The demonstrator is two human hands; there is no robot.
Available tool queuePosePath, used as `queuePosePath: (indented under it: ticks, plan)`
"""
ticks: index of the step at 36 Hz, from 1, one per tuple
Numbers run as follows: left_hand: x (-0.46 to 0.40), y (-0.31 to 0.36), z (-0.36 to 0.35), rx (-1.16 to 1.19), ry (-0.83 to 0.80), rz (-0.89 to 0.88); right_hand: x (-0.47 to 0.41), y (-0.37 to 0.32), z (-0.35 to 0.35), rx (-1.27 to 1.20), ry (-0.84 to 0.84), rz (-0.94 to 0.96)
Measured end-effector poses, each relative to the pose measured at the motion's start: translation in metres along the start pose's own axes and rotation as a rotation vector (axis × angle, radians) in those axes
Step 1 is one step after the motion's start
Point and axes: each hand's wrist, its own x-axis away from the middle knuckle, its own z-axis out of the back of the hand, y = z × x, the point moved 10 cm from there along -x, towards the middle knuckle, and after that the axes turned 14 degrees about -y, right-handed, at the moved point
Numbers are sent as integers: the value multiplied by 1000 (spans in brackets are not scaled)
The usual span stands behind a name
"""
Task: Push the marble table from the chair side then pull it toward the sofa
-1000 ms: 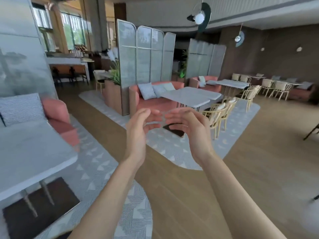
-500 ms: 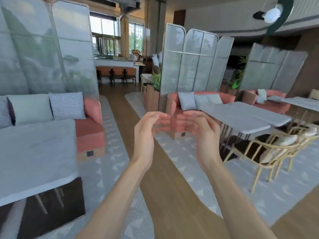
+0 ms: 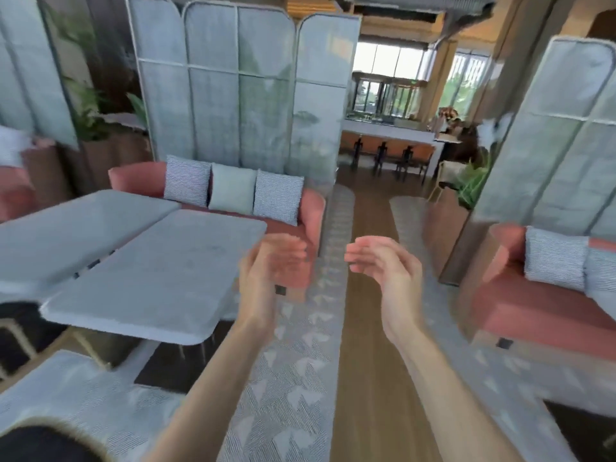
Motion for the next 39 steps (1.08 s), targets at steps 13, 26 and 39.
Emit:
queuePosePath:
  ticks: [13,26,39]
  plan:
    - [-184,-127,102,-82,330,-10,-236,185,-45,-75,-278,-175]
    - [-265,-170,246,-200,792,-100,-381,337,-168,-173,-705,-317]
    - [-206,-313,346,32,1396,46,-381,540,-253,-98,-1086,-803]
